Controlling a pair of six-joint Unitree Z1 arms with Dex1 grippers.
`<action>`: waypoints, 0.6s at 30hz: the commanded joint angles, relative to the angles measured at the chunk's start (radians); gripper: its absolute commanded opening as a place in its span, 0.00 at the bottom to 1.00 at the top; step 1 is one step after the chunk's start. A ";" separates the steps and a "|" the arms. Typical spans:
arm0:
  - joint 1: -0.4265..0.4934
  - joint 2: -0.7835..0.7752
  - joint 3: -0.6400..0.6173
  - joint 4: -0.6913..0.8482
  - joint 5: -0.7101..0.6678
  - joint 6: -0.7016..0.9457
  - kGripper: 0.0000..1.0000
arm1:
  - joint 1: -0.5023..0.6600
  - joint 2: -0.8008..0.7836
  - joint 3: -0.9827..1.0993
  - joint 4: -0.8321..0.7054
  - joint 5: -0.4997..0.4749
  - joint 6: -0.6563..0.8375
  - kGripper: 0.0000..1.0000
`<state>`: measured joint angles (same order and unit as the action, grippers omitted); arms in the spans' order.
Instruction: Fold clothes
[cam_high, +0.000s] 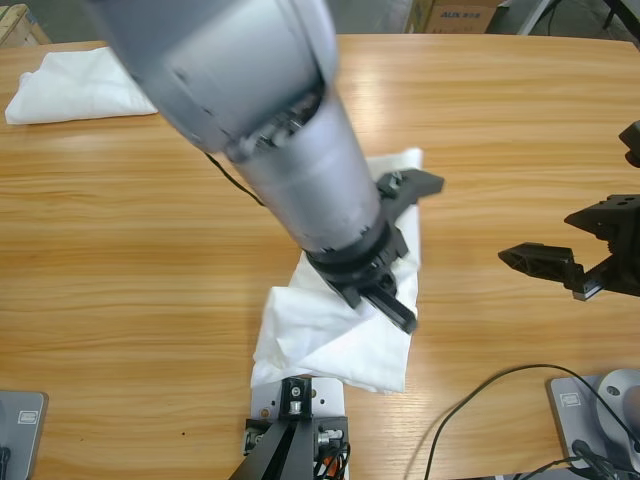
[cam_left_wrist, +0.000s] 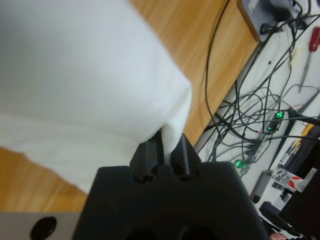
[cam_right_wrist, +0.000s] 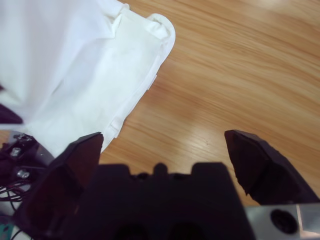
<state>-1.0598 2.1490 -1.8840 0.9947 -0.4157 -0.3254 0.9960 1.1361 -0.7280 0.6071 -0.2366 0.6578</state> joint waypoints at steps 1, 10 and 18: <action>-0.024 0.124 -0.034 0.002 -0.024 0.008 0.00 | 0.012 -0.016 0.033 0.020 0.041 -0.026 1.00; 0.029 0.123 -0.105 0.001 0.114 -0.078 0.00 | 0.045 -0.020 0.039 0.036 0.054 -0.022 1.00; 0.024 0.160 -0.148 0.007 0.094 -0.085 0.00 | 0.047 -0.022 0.041 0.036 0.053 -0.020 1.00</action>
<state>-1.0318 2.2174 -2.0236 0.9947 -0.3180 -0.3984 1.0312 1.1325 -0.7235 0.6310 -0.1923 0.6451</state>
